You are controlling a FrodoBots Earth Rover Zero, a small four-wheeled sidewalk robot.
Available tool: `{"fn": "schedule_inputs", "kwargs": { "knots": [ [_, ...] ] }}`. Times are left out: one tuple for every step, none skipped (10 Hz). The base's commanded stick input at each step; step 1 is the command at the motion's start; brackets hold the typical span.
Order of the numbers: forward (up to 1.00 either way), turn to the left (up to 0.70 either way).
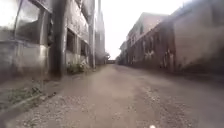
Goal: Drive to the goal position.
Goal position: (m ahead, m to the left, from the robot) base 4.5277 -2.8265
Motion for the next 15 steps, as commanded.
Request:
{"fn": "schedule_inputs", "kwargs": {
  "knots": [
    [0.7,0.06],
    [0.7,0.05],
    [0.7,0.06],
    [0.7,0.07],
    [0.7,0.07],
    [0.7,0.06],
    [0.7,0.05],
    [0.7,0.03],
    [0.7,0.01],
    [0.7,0.0],
    [0.7,0.0],
    [0.7,0.0],
    [0.7,0.0],
    [0.7,0.0],
    [0.7,0.0]
  ]
}}
